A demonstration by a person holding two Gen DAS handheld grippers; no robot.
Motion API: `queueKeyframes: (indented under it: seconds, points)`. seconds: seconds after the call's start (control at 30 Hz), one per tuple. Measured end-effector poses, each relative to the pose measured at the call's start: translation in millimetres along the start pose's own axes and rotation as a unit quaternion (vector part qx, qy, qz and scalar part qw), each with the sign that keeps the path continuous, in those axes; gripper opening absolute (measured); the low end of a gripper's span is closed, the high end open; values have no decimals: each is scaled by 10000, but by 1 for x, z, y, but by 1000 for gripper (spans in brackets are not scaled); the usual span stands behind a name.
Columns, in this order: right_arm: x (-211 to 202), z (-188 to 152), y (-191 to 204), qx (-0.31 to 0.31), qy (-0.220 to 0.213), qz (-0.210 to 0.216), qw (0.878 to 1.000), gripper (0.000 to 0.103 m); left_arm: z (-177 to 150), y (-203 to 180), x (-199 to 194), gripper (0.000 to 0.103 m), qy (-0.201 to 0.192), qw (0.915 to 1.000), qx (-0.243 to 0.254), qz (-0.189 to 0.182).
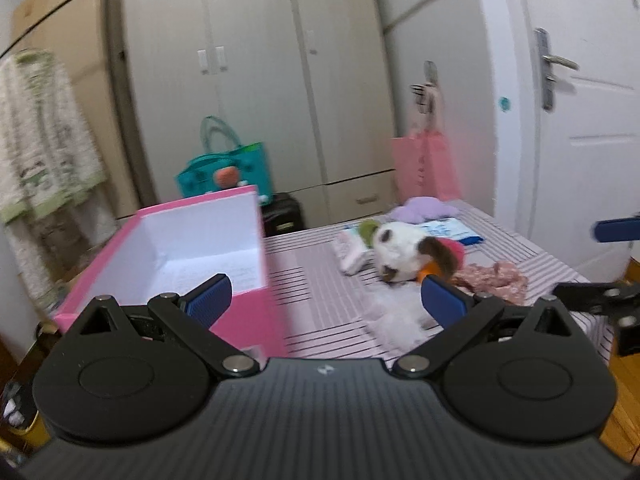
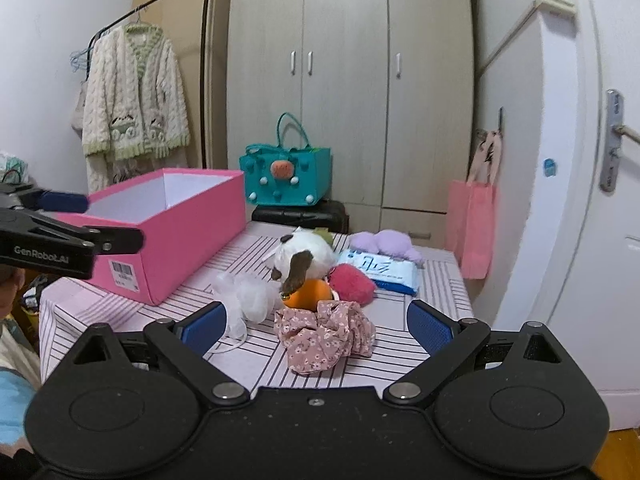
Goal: Organize soft objects
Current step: 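Grasp the white mesh bath puff with the left tool while the right tool grasps the pink floral scrunchie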
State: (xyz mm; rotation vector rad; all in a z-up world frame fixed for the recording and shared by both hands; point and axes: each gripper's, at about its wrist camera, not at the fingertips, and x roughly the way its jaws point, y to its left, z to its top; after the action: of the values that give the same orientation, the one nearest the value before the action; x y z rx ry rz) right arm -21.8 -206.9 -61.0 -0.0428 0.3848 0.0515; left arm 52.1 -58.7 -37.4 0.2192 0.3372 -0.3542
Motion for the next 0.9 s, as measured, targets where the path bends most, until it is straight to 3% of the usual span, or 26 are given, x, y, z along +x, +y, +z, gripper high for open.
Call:
queueKeyframes:
  seconds: [0.13, 0.3, 0.47, 0.9]
  points:
    - [29, -2, -9, 77, 247, 25, 9997, 98, 3, -18, 21, 101, -80, 9994, 258, -216]
    - [66, -9, -16, -59, 541, 228, 9983, 95, 6, -23, 61, 100, 359, 9989, 196, -249]
    - [96, -18, -14, -303, 777, 268, 9962, 94, 1, -30, 86, 99, 527, 9971, 241, -500]
    - [135, -22, -26, -328, 887, 359, 9949, 94, -19, -31, 156, 95, 1312, 9889, 57, -688]
